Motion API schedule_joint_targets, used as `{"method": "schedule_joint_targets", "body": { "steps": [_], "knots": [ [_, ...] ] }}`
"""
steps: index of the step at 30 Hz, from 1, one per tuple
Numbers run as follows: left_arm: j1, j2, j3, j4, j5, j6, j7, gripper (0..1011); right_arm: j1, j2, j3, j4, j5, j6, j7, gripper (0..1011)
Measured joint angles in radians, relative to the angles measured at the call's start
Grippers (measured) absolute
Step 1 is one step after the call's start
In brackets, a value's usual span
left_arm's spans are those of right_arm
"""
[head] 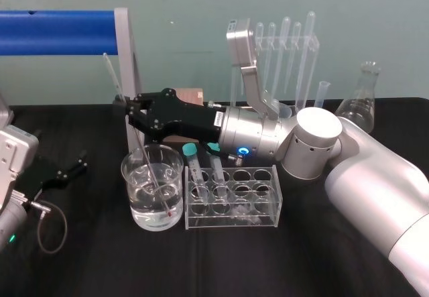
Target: Hold the thermometer with one hand and immerse one end into the beaker, then reinsert it into the test tube rack.
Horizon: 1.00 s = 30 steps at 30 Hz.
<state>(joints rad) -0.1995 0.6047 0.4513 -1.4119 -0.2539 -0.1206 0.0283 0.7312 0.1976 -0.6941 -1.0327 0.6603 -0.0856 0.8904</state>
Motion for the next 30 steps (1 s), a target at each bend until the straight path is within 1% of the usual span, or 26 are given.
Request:
{"method": "schedule_joint_targets", "body": {
  "steps": [18,30],
  "knots": [
    [0.000,0.000,0.000,0.000,0.000,0.000,0.000,1008,-0.011,0.010,0.004,-0.025,-0.005,0.011,-0.003,56],
    [0.000,0.000,0.000,0.000,0.000,0.000,0.000,1008,-0.012,0.013,0.004,-0.026,-0.009,0.012,-0.005,56]
  ]
}}
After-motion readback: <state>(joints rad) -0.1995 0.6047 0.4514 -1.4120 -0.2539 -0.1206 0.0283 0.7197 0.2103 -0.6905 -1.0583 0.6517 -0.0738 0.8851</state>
